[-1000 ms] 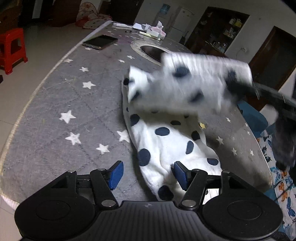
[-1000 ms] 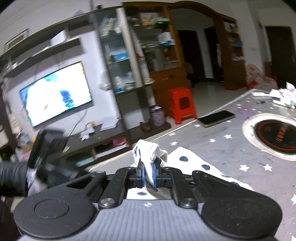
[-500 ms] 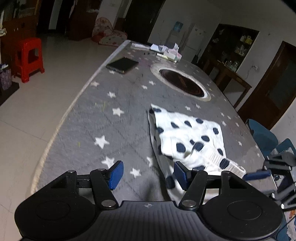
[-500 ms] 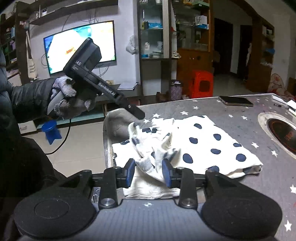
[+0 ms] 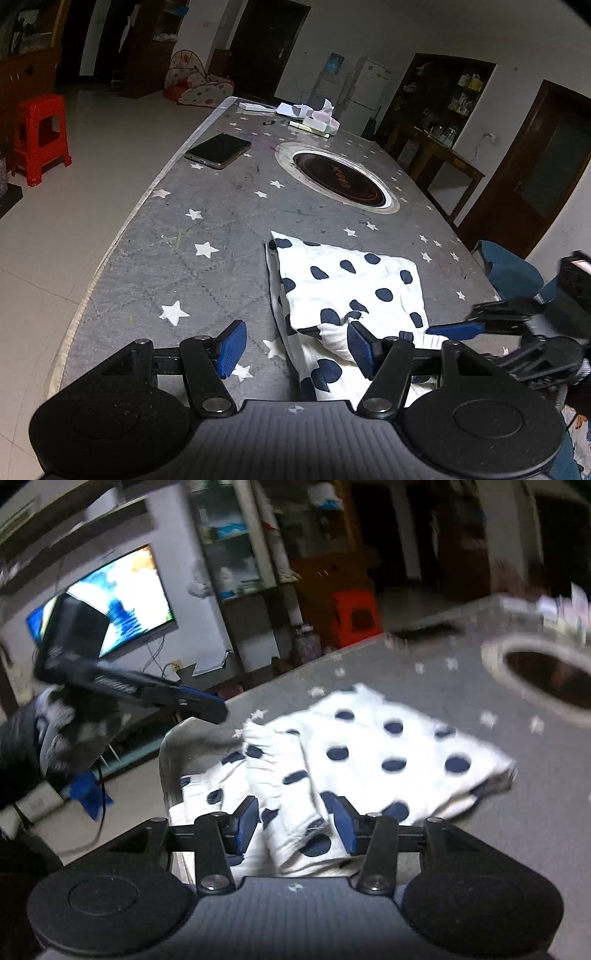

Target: Fold clothes

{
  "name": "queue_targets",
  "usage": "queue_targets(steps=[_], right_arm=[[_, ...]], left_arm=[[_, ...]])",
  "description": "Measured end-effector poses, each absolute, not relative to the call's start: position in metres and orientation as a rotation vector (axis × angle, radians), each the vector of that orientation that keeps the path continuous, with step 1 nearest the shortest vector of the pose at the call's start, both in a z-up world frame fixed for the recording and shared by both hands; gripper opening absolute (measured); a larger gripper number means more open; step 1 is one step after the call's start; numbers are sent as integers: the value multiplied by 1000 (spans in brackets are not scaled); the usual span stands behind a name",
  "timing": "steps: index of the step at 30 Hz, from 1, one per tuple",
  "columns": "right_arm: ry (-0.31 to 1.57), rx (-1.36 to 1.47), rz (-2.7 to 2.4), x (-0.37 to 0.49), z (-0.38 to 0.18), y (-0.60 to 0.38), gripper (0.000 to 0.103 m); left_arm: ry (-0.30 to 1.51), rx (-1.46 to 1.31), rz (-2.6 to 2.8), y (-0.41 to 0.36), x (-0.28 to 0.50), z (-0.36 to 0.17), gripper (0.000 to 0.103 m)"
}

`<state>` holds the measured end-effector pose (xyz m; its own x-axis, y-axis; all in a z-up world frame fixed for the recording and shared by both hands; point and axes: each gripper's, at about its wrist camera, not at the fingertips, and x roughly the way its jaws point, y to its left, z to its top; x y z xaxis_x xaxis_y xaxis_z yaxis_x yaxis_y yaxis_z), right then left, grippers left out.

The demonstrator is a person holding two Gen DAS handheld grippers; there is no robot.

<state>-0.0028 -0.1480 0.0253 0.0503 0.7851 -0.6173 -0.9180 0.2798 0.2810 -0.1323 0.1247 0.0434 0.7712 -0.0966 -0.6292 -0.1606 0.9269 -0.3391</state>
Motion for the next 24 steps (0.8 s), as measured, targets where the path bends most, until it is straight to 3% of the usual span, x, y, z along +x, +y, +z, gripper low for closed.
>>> queue_targets(steps=[4,11,18,24], right_arm=[[772,-228,1343,-7,22,-143,31],[676,-285,1544,-36,42,-151,33],[706,-339,1640,-58,43,-157,33],[657,-379,1509,-61,50,-157,34]], left_arm=[[686,-385,40,126,-130,46,64],[663,-357,17,120,-115,54,64],[671,-329,-39,105,-97,54,65],[735,-342,-41,100,-103,35,65]])
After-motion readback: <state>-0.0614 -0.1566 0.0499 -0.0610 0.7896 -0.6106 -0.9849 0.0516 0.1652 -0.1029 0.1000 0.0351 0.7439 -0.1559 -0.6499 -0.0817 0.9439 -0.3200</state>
